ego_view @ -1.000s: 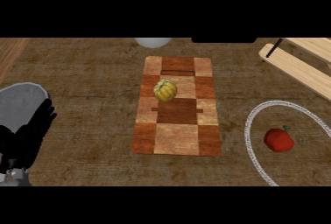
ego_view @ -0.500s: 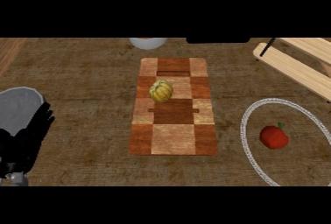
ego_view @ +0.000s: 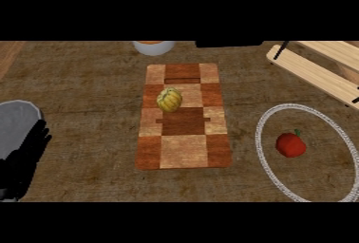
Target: Pick the can from the placemat and place it in the tiered shelf
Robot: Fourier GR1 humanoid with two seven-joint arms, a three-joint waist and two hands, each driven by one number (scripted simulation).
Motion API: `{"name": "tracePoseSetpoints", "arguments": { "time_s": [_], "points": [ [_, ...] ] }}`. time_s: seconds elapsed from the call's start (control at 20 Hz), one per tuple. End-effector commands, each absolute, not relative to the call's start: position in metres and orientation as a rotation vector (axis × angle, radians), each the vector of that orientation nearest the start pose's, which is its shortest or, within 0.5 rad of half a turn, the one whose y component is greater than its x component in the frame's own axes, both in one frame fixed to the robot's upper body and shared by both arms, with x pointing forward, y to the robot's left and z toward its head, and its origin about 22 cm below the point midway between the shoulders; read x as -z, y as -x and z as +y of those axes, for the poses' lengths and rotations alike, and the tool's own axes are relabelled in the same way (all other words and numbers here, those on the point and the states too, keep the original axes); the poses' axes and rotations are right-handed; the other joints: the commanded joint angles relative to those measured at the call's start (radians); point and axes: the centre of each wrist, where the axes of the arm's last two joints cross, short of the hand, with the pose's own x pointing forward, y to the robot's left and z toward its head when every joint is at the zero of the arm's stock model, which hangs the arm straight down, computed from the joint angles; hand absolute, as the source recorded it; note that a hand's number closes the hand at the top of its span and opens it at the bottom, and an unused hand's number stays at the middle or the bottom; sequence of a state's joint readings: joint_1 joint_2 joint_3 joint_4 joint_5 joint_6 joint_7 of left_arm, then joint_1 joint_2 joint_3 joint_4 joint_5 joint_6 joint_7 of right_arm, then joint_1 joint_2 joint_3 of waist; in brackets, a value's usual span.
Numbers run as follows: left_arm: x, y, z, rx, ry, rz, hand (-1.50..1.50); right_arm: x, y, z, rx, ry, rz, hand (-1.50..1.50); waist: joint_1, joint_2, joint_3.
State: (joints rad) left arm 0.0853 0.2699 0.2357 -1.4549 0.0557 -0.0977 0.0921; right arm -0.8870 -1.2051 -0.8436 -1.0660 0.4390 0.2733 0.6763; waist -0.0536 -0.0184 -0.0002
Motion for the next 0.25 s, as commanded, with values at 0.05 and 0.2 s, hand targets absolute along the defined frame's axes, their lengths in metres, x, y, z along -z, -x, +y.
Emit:
{"name": "tracePoseSetpoints", "arguments": {
  "time_s": [0.05, 0.2],
  "points": [
    [0.009, -0.217, 0.356, -0.016, -0.31, -1.313, 0.0, -0.469, -0.104, -0.536, 0.427, 1.233, -1.325, -1.5, -0.018, 0.0, 0.001],
    [0.006, -0.209, 0.376, -0.024, -0.316, -1.318, 0.0, -0.484, -0.051, -0.542, 0.415, 1.265, -1.335, -1.5, -0.026, -0.001, 0.001]
  ]
}}
